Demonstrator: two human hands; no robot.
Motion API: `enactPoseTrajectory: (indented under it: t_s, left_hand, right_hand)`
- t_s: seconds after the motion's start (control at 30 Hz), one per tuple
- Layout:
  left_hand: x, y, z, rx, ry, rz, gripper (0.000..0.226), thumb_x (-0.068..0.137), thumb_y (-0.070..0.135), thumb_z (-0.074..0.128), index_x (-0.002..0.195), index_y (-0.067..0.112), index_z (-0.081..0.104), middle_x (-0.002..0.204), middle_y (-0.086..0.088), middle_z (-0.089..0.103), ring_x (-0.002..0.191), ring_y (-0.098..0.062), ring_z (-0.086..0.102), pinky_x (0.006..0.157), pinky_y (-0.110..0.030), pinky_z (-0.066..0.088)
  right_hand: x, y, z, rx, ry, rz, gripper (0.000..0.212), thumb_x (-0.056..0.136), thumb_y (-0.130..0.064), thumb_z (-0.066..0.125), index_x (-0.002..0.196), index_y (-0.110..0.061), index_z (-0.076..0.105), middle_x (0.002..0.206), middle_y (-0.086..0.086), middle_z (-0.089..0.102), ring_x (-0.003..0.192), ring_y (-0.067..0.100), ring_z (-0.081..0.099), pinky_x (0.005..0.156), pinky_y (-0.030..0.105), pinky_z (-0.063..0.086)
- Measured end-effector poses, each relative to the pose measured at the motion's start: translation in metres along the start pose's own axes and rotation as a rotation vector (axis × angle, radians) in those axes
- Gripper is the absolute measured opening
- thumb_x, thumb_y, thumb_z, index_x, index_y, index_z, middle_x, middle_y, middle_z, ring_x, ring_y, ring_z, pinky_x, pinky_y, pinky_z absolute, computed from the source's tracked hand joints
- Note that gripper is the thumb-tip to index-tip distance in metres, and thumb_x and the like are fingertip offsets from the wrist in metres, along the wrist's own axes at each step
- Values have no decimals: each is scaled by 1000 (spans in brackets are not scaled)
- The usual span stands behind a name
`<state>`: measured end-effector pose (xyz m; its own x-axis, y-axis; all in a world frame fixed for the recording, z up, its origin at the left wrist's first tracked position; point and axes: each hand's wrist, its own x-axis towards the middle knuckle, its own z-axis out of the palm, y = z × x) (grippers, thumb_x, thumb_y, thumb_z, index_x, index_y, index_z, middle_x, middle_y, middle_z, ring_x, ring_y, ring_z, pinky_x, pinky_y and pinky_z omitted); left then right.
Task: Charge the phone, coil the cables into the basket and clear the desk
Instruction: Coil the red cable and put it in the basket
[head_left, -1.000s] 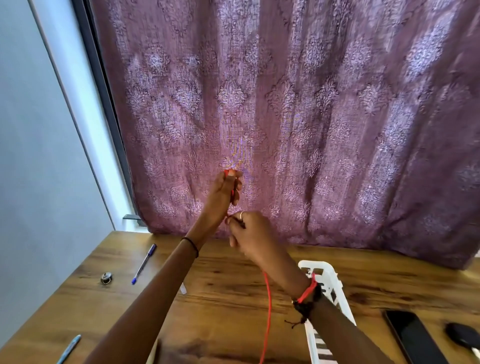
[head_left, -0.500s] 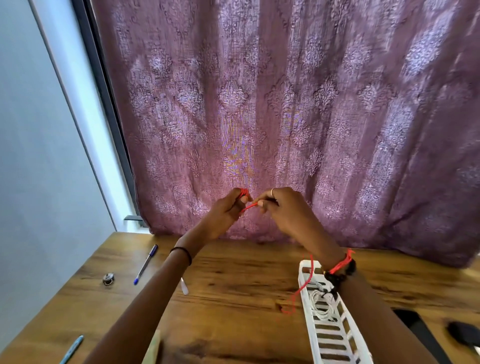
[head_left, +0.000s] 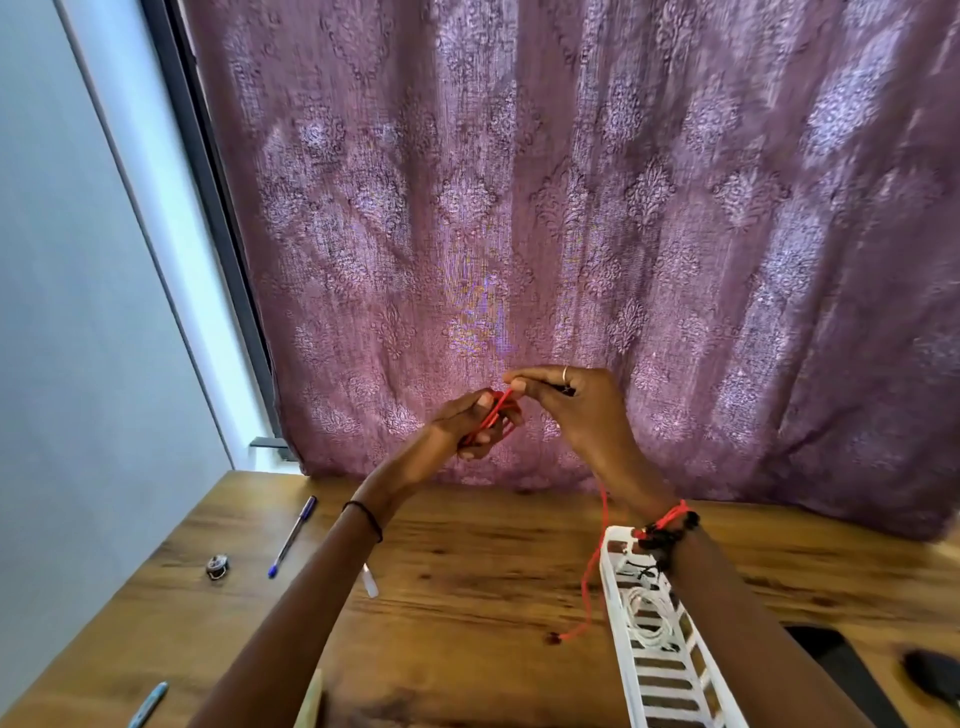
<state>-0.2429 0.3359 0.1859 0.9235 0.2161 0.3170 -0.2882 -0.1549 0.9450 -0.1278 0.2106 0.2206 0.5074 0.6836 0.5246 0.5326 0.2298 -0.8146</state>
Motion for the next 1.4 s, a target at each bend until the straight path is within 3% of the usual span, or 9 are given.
enactPoseTrajectory:
  t_s: [0.17,0.43,0.57,0.87,1.03,1.13,1.2,1.27,1.4]
  left_hand:
    - [-1,3,4,-40,-39,-66,35,96,32,32,98,11,60,59,15,42,48,0,32,45,-11,30]
    - [-3,1,16,-257,84,-54,31,97,29,35,96,7,57,58,11,38,44,-3,29,46,-17,28]
    - [-4,-2,13,-513,103,-94,31,92,30,40,93,8,62,57,9,37,42,-3,30,48,-19,30]
    - [-3,-4,21,-951,144,-82,32,95,22,32,91,3,57,55,9,41,40,-4,32,45,-16,31]
    - [1,1,15,-1071,237,-5,28,91,14,31,90,3,57,55,8,40,41,-5,27,46,-15,29]
    - [2,1,12,-1120,300,22,26,82,11,34,91,2,56,56,9,40,41,-5,28,47,-14,30]
    - [2,0,9,-1146,364,47,27,79,9,33,92,1,55,56,9,42,41,-5,35,47,-14,34]
    - [2,2,3,-1158,432,93,28,78,9,32,93,0,54,57,8,43,42,-4,37,48,-14,36]
    - [3,4,0,-1025,523,124,30,92,14,31,99,-1,55,59,8,44,45,-4,39,54,-13,35]
  right_hand:
    - [-1,8,3,104,32,27,15,82,-8,67,95,-8,74,64,-23,69,60,-11,59,60,1,40]
    - [-3,12,10,229,94,120,14,82,-15,69,94,-13,74,78,2,73,52,2,48,52,15,39]
    - [-7,15,15,253,140,136,12,81,-17,69,92,-21,74,68,14,65,50,8,43,51,18,39]
    - [-16,30,29,346,233,199,13,85,-16,65,84,-26,74,52,-1,56,46,4,44,46,16,39]
    - [-26,41,37,227,218,202,20,87,-20,65,74,-34,72,42,-8,50,38,2,38,40,15,34]
    - [-31,45,41,23,182,158,13,88,-18,63,87,-21,75,38,-14,51,36,-2,42,44,6,30]
    - [-39,44,43,-155,142,109,18,89,-16,61,101,-10,74,49,-16,62,42,-9,48,46,4,32]
    - [-50,40,44,-317,55,68,25,91,-21,58,114,-15,68,74,2,74,48,-10,51,49,4,33]
    - [-67,34,47,-608,-99,42,33,96,-36,47,125,-27,58,98,10,72,73,12,64,60,19,38]
